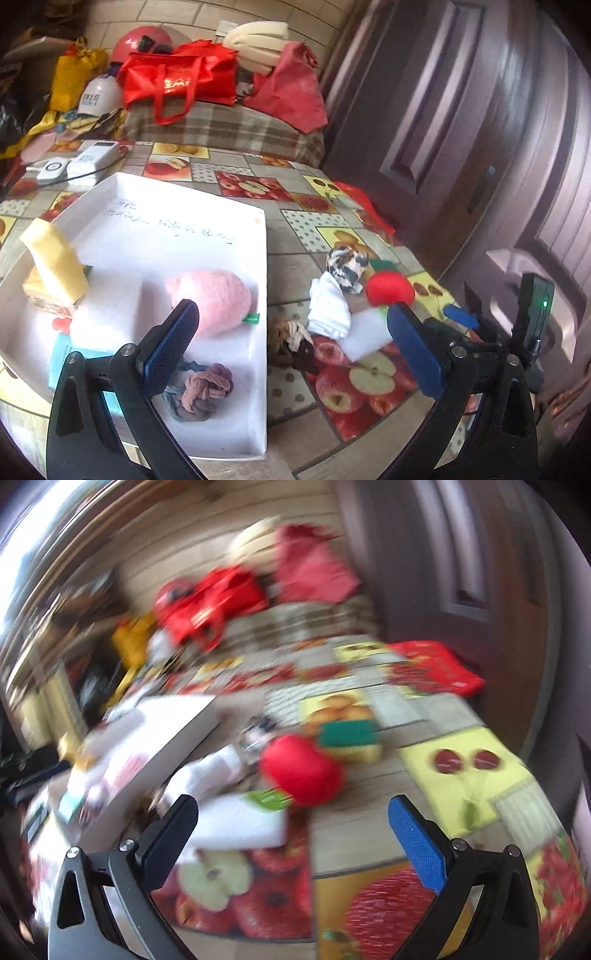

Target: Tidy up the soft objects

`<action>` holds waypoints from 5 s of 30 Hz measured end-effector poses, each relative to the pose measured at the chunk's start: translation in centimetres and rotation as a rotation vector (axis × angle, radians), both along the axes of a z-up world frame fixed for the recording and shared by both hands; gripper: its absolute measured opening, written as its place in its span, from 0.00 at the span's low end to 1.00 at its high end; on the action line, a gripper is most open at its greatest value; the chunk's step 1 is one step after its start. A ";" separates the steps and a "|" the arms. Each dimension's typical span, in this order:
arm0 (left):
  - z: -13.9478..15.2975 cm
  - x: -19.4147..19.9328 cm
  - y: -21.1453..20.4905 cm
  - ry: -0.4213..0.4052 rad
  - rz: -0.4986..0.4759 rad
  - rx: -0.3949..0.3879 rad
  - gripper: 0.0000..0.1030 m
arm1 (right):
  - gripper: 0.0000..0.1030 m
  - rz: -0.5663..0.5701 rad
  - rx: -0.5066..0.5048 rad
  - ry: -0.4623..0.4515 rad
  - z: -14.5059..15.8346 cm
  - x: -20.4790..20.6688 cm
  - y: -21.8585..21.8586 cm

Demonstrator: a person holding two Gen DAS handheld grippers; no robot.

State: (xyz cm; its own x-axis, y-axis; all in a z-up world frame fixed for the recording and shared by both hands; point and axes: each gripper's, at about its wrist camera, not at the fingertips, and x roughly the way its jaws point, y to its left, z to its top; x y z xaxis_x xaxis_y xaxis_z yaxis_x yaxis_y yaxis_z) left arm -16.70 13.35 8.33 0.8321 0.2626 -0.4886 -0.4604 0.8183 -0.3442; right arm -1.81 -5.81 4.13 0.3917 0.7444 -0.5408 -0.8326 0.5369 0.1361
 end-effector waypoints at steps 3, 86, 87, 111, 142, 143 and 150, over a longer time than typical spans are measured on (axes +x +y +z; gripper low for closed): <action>0.0 -0.3 -0.3 0.006 -0.028 0.053 1.00 | 1.00 0.109 -0.056 -0.044 0.0 -1.7 2.8; -6.7 6.2 -10.1 0.440 -0.586 0.136 0.73 | 0.38 0.159 -0.066 0.098 -1.1 -2.0 2.8; -6.6 6.1 -10.1 0.445 -0.576 0.157 0.63 | 0.38 0.152 -0.037 0.095 -0.7 -1.9 2.3; -1.4 -3.3 -5.2 -0.039 -0.229 0.269 0.34 | 0.38 -0.013 0.222 -0.082 1.3 -3.7 -0.1; -1.5 -8.6 3.2 -0.109 0.229 0.378 0.34 | 0.38 0.063 0.142 -0.212 1.1 -6.3 8.4; -1.5 -8.8 3.6 -0.111 0.241 0.372 0.34 | 0.38 0.073 0.139 -0.220 1.1 -6.6 8.8; -1.8 -10.1 6.4 -0.123 0.336 0.332 0.34 | 0.38 0.155 0.138 -0.248 1.2 -8.8 12.2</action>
